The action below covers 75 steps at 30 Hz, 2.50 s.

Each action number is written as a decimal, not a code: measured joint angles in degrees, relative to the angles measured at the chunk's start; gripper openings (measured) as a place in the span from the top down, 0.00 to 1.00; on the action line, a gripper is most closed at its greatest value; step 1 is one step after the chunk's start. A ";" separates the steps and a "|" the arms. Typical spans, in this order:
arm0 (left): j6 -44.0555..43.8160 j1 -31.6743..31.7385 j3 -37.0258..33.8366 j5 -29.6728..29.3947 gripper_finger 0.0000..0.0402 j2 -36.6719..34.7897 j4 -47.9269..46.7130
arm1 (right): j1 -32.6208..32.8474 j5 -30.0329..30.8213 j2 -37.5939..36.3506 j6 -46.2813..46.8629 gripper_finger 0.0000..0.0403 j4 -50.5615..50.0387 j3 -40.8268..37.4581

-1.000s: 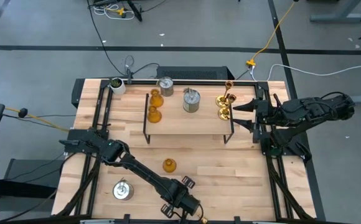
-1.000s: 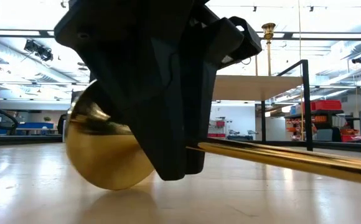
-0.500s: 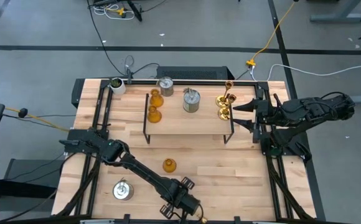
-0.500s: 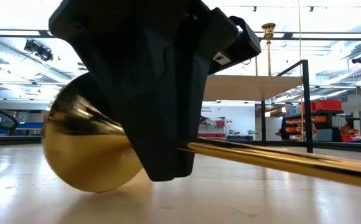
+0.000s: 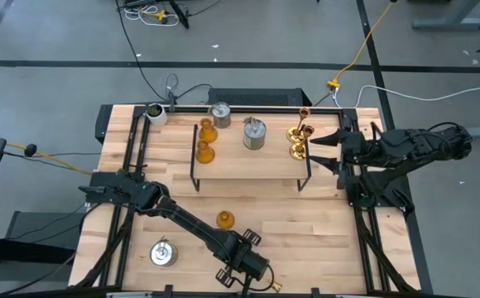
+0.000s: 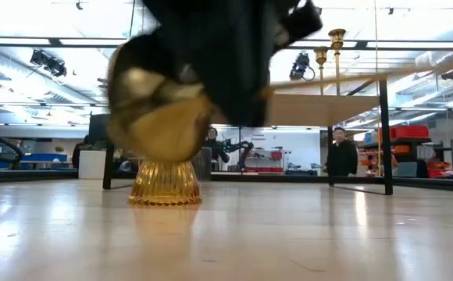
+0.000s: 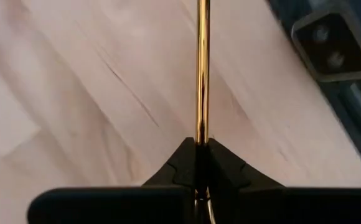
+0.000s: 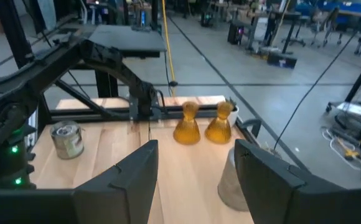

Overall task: Pick & Place candle stick holders
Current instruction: Put the candle holder on the shelf aligned with the other candle holder

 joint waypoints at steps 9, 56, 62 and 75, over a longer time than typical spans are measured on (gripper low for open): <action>-0.08 2.51 12.07 -2.77 0.94 -0.63 -4.03 | 0.00 0.01 -2.00 -1.75 0.47 2.92 0.00; -8.32 20.19 11.29 -12.14 0.94 -29.25 -7.84 | 0.00 -0.03 -5.28 -3.13 0.47 3.09 0.00; -6.64 23.67 11.29 -11.12 0.94 -31.09 -4.35 | 0.00 -0.01 -3.77 -2.98 0.47 3.55 0.00; -1.91 30.33 11.27 -1.39 0.94 -31.30 7.42 | -0.07 0.02 5.13 -10.33 0.47 23.16 0.00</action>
